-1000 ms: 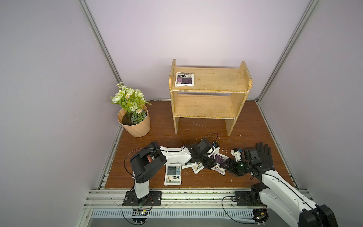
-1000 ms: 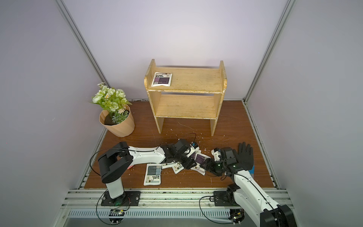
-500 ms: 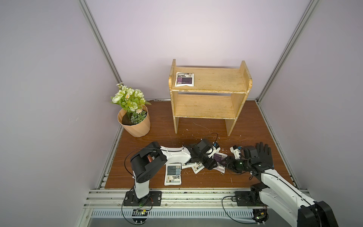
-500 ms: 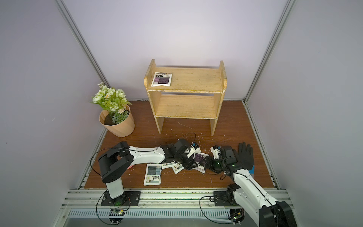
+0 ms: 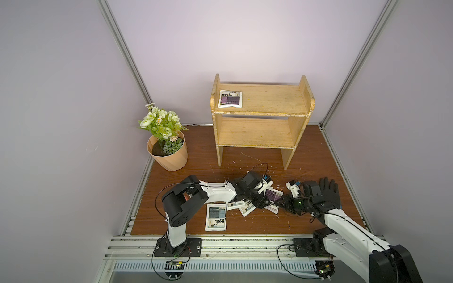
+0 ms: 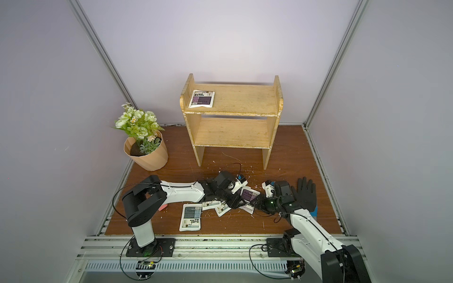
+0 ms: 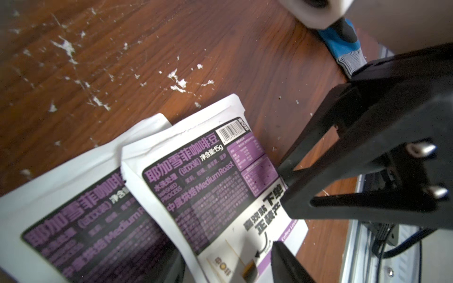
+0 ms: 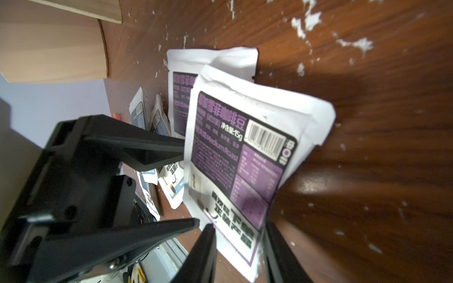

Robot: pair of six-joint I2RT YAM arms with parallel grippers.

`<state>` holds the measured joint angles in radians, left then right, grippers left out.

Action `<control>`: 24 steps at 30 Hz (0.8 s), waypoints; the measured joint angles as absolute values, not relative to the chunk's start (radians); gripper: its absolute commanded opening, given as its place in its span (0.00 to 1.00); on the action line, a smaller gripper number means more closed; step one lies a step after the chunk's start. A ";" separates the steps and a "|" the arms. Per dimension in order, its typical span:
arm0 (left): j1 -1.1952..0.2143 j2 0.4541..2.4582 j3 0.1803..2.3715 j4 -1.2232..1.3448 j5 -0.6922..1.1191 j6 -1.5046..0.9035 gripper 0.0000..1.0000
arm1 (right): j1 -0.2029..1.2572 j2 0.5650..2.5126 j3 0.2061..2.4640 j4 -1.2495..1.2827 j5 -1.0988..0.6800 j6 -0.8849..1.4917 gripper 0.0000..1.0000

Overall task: Place the bagged coffee beans on the shelf by color
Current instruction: Pick up the bagged coffee beans at the center of the board.

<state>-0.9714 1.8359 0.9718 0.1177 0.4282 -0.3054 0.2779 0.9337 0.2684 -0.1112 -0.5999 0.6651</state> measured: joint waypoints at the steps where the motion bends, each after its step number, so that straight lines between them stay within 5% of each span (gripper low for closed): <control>1: -0.969 1.836 0.969 0.122 0.430 -0.308 0.41 | 0.278 0.942 0.269 -0.108 -0.601 0.662 0.36; 13: -0.965 1.835 0.950 0.147 0.430 -0.324 0.00 | 0.278 0.962 0.275 -0.112 -0.603 0.645 0.37; 19: -0.962 1.801 0.921 0.168 0.422 -0.327 0.01 | 0.278 0.900 0.290 -0.120 -0.599 0.631 0.59; 24: -0.926 1.701 0.873 0.201 0.437 -0.353 0.01 | 0.279 0.801 0.328 -0.126 -0.583 0.626 0.65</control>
<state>-0.9264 1.7008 0.8726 0.2012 0.4366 -0.3534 0.2790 0.8009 0.3283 -0.1265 -0.5827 0.6262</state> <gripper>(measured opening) 0.041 0.638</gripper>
